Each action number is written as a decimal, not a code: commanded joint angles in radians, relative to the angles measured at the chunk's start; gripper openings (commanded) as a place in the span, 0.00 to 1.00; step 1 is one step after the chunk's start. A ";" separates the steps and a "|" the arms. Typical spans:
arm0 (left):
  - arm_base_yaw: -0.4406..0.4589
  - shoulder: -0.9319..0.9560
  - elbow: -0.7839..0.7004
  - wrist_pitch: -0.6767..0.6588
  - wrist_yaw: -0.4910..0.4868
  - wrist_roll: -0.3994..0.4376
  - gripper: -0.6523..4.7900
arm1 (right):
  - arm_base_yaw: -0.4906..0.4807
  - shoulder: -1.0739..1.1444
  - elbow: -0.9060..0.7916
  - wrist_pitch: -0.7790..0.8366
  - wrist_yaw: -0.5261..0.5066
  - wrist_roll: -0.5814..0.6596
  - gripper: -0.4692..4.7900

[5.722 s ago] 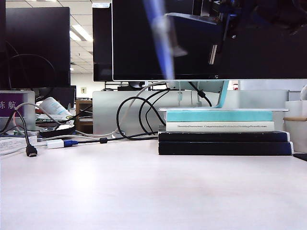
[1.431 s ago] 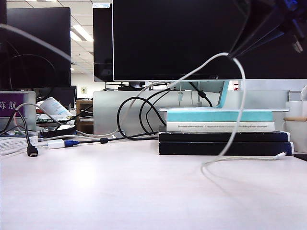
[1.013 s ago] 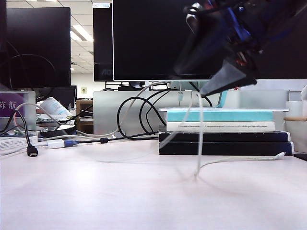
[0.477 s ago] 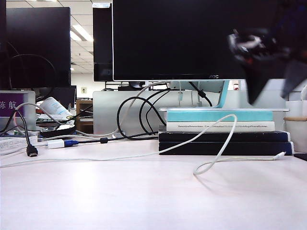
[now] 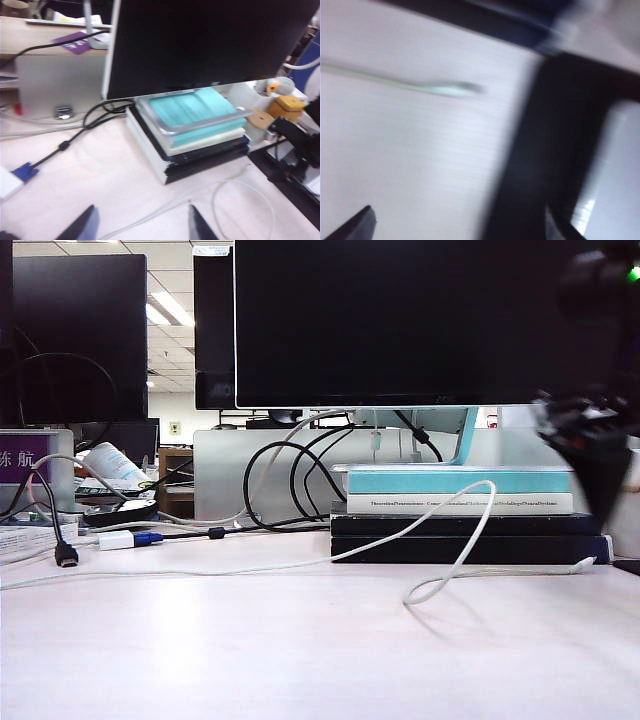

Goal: Unfold the white charging cable into a straight cable.

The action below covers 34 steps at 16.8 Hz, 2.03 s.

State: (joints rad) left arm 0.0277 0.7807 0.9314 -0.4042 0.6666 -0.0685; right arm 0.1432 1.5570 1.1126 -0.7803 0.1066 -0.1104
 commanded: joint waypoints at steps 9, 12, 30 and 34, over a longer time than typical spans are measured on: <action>-0.064 0.018 0.002 0.047 -0.061 0.013 0.56 | -0.085 0.067 0.013 0.113 -0.199 0.068 0.93; -0.080 0.026 0.002 0.046 -0.062 0.012 0.56 | -0.085 0.135 0.013 0.145 -0.199 0.117 0.88; -0.087 0.031 0.002 -0.076 0.166 0.282 0.56 | -0.080 0.213 0.011 0.280 -0.315 0.406 0.55; -0.106 0.031 0.002 -0.173 0.139 0.489 0.56 | -0.080 0.232 0.011 0.290 -0.307 0.406 0.54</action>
State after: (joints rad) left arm -0.0734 0.8124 0.9306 -0.5732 0.8234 0.3725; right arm 0.0624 1.7786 1.1282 -0.4763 -0.2085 0.2932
